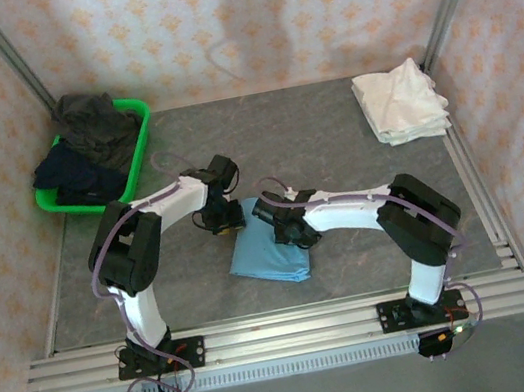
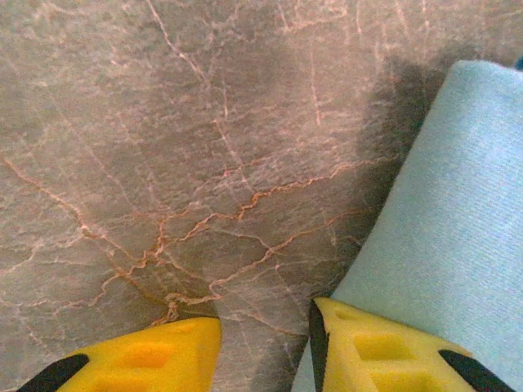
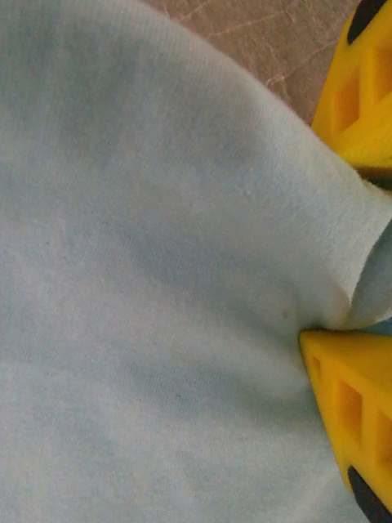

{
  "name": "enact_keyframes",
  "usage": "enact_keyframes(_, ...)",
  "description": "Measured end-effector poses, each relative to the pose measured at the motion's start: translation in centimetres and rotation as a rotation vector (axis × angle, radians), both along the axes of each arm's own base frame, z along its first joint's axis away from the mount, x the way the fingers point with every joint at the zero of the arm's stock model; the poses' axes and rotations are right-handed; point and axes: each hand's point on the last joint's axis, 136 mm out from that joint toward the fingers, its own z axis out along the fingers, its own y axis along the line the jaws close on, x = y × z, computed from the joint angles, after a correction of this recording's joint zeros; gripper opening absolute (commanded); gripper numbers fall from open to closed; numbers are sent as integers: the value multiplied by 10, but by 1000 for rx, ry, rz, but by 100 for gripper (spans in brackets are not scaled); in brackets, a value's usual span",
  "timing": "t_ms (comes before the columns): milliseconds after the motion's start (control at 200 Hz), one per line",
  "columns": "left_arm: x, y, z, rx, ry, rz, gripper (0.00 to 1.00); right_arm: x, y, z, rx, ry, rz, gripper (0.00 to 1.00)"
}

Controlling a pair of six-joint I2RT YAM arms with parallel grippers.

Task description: Fold and stack the t-shirts

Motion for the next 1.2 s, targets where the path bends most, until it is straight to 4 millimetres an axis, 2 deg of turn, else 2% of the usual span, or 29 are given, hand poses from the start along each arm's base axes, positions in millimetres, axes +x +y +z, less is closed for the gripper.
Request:
enact_keyframes(150, 0, 1, 0, -7, 3, -2, 36, -1, -7, 1, -35, -8, -19, 58)
enact_keyframes(280, 0, 0, 0, -9, 4, -3, 36, -4, -22, 10, -87, -21, -28, 61)
enact_keyframes(375, 0, 1, 0, -10, 4, -8, 36, -4, -24, 16, -82, -35, -29, 62)
enact_keyframes(615, 0, 2, -1, -18, 15, -4, 36, -12, -25, -2, -42, -13, -47, 66)
enact_keyframes(881, 1, 2, -2, -17, 24, -6, 35, -11, -18, -3, 11, -25, -60, 50)
enact_keyframes(1086, 1, 3, -2, -22, 29, -4, 34, -9, -13, -6, -21, -30, -63, 45)
enact_keyframes(1201, 1, 3, -2, -32, 36, 3, 34, -7, -9, -6, -41, -50, -64, 32)
